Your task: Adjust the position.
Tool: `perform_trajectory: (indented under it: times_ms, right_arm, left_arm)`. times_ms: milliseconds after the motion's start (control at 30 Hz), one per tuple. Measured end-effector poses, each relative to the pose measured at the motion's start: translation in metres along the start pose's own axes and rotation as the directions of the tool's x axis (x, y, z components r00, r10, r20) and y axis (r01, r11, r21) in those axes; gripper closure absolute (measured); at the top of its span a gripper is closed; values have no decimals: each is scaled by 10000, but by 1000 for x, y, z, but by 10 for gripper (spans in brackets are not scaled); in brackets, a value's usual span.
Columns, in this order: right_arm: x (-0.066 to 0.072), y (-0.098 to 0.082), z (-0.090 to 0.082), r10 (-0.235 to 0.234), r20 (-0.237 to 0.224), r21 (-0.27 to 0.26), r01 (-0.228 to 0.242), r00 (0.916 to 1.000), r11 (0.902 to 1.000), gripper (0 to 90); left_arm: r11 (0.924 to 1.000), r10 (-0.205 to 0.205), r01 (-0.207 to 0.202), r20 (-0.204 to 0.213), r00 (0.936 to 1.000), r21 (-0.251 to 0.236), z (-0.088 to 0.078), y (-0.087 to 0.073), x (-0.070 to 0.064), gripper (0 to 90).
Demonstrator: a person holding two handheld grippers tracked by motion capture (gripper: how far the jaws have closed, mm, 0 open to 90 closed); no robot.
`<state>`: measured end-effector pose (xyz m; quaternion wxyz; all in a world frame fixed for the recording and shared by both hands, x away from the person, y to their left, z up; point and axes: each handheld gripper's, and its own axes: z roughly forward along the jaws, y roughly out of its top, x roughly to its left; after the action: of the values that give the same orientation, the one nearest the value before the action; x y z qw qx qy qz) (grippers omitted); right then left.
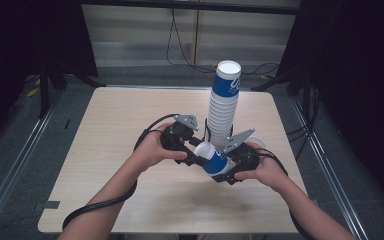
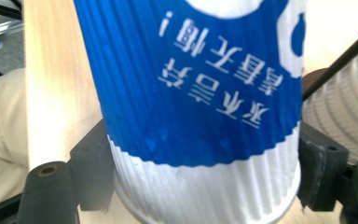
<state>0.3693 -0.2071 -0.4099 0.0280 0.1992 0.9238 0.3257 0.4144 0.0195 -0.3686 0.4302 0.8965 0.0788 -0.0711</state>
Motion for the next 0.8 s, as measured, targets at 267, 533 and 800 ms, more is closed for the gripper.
perform_trajectory:
  times_ms: [267,533,800]
  right_arm:
    - [-1,-1,-3,-237,211,521,226,9995,9984,217]
    - [-1,4,-7,-609,296,1310,566,9977,9898,216]
    - [1,7,-8,-872,180,1868,824,9960,9789,220]
  left_arm:
    - [9978,206,-192,-210,9996,639,2,-2,-1,183]
    - [9917,491,-449,-315,9983,1202,4,-1,-5,183]
    - [9843,610,-544,-346,9975,1679,8,-1,-6,185]
